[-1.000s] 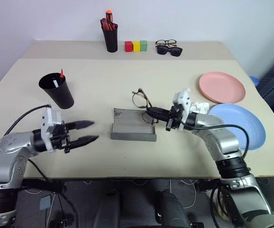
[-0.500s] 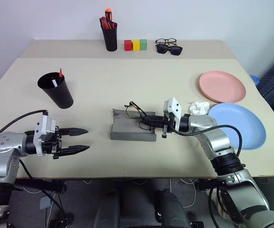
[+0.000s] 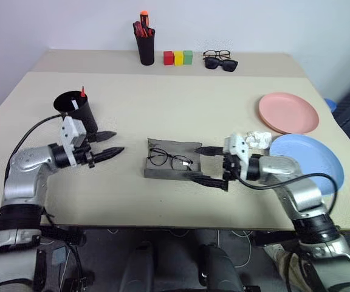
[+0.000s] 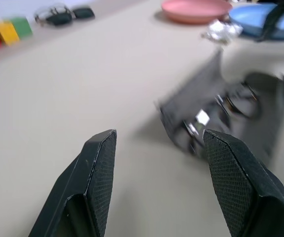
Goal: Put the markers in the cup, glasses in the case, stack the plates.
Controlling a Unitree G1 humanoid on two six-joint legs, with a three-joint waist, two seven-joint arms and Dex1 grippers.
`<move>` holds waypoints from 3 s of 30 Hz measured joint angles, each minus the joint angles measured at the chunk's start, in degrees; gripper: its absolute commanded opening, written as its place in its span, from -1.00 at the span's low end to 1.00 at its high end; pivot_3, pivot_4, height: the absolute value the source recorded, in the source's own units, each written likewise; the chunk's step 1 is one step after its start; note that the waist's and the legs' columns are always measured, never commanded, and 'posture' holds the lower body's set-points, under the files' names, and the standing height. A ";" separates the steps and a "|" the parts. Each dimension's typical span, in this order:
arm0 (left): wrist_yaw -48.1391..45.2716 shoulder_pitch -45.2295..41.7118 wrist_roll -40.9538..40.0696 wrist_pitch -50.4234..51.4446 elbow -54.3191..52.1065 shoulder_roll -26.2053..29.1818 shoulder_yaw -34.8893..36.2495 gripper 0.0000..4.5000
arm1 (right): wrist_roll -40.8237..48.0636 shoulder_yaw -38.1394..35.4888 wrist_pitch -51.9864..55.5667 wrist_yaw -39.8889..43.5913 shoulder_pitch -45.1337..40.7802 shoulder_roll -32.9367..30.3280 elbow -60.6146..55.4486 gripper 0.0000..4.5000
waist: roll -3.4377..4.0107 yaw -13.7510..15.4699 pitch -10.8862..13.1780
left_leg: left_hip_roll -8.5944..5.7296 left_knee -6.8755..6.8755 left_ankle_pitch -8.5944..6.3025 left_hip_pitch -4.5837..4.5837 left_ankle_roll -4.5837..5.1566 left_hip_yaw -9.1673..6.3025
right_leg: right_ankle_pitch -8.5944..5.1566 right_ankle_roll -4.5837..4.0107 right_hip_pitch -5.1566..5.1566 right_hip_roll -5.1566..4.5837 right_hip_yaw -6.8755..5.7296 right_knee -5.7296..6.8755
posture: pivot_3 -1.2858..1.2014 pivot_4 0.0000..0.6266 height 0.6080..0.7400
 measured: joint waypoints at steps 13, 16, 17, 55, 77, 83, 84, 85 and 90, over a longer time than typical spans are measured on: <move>9.89 -26.88 15.98 -5.15 28.62 -10.53 -12.09 -0.99 | -4.40 -21.50 -9.47 -8.45 35.31 -4.93 -14.25 1.00 | -0.08 -0.16 -0.01 | 0.00 0.11 0.00 0.06 0.01 0.00 | -0.15 0.02 0.08 0.01 0.00 0.01 | 0.03 -0.52 1.00; 11.30 -32.51 19.74 -9.06 38.14 -13.81 -14.16 -0.99 | -3.88 -22.48 -11.13 -10.21 36.01 -3.89 -16.93 1.00 | -0.13 -0.08 0.02 | -0.01 0.12 0.00 0.01 0.01 0.00 | -0.17 0.04 0.09 -0.01 0.00 -0.05 | 0.03 -0.52 1.00; 11.12 -33.52 20.36 -10.13 40.21 -14.60 -14.63 -0.99 | -3.74 -22.62 -11.34 -10.78 35.92 -3.44 -17.41 1.00 | -0.15 -0.09 0.03 | -0.01 0.10 0.00 0.01 0.01 0.00 | -0.17 0.03 0.09 -0.01 0.00 -0.08 | 0.03 -0.52 1.00; 1.19 -19.78 5.40 14.06 -2.30 -15.99 -26.54 0.98 | -12.66 -19.23 -8.63 -30.18 21.96 -0.41 8.17 1.00 | 0.03 -0.66 -0.02 | -0.04 0.15 -0.02 0.17 0.10 -0.07 | -0.14 -0.12 0.31 -0.03 -0.01 0.02 | 0.03 -0.52 1.00; 19.14 -31.31 19.77 2.41 23.19 -20.18 -23.36 -0.51 | -9.95 -17.16 -15.14 -27.90 21.61 2.20 5.88 1.00 | 0.03 -0.21 -0.02 | -0.07 0.11 -0.03 0.19 0.10 -0.07 | -0.10 0.08 0.36 -0.03 -0.02 -0.04 | 0.03 -0.52 1.00; 14.06 -38.20 23.25 -7.43 40.57 -21.98 -23.74 -0.99 | -0.28 -20.95 -16.55 -22.58 28.20 2.01 -8.06 1.00 | 0.00 0.09 0.00 | -0.08 0.15 -0.04 0.10 0.11 -0.09 | -0.14 0.04 0.36 -0.04 -0.06 -0.12 | 0.03 -0.52 1.00; 13.23 -39.56 24.20 -9.14 43.64 -22.48 -23.91 -0.99 | 1.72 -21.88 -16.19 -21.27 30.62 1.68 -10.61 1.00 | -0.01 0.22 0.00 | -0.09 0.16 -0.05 0.06 0.11 -0.09 | -0.15 0.04 0.36 -0.04 -0.06 -0.13 | 0.03 -0.52 1.00; 12.53 -40.79 25.09 -10.54 46.46 -22.91 -24.09 -0.99 | 3.75 -23.13 -15.49 -19.91 33.19 1.23 -13.34 1.00 | -0.01 0.37 0.00 | -0.10 0.16 -0.06 0.05 0.12 -0.09 | -0.15 0.05 0.36 -0.05 -0.07 -0.15 | 0.03 -0.52 1.00; 10.79 -44.43 28.33 -14.27 53.64 -24.89 -24.16 -0.99 | 9.51 -28.24 -13.49 -16.81 42.30 -0.02 -20.56 1.00 | -0.09 0.09 0.04 | -0.09 0.21 -0.08 0.06 0.14 -0.08 | -0.19 -0.02 0.38 -0.07 -0.08 -0.14 | 0.03 -0.52 1.00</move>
